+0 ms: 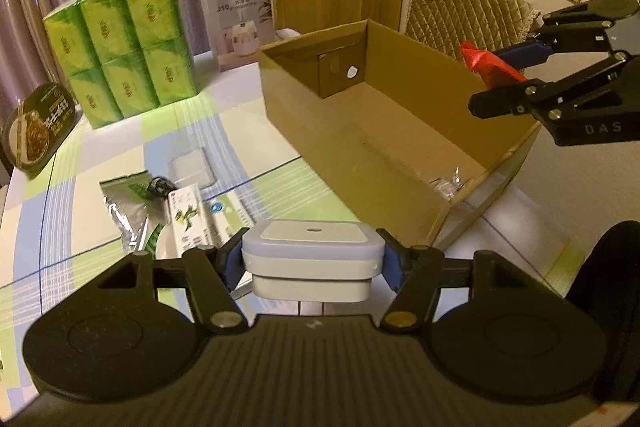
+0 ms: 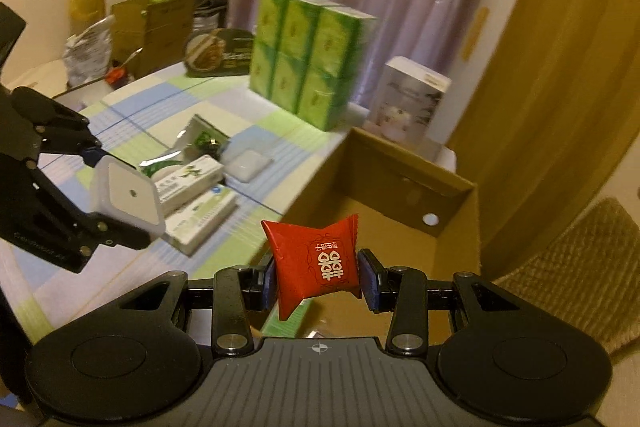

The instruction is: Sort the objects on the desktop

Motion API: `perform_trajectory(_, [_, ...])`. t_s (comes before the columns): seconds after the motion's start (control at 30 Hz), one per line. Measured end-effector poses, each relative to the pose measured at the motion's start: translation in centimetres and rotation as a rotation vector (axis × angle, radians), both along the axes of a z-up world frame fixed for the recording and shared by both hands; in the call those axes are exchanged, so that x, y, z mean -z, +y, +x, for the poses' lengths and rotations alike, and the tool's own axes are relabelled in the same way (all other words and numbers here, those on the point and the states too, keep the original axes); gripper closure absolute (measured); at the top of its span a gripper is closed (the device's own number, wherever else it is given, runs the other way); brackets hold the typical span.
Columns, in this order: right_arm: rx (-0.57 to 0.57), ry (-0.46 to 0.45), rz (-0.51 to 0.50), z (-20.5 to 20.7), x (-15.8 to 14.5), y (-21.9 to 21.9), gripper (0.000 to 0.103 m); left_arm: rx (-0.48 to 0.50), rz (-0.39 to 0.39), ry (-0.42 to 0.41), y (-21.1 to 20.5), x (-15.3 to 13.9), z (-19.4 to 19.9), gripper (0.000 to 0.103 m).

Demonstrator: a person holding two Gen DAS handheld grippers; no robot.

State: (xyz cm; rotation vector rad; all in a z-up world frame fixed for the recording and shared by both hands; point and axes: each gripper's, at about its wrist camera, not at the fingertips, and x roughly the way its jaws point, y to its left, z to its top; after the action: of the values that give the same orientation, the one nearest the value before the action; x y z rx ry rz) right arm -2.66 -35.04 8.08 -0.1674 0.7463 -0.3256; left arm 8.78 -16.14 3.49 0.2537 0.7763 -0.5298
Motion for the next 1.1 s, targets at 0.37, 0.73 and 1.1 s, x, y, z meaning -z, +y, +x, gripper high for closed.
perform_trajectory(0.37, [0.080, -0.033, 0.045, -2.4, 0.5, -3.8, 0.065, 0.038, -0.003, -0.007, -4.3, -1.1, 1.0, 0.043])
perform_trajectory(0.73, [0.128, -0.044, 0.083, -3.6, 1.6, -6.7, 0.064, 0.070, -0.038, -0.015, -7.8, -2.3, 3.0, 0.043])
perform_trajectory(1.1, [0.155, -0.040, 0.107, -3.6, 2.9, -8.8, 0.064, 0.085, -0.076, -0.001, -10.9, -2.3, 5.7, 0.043])
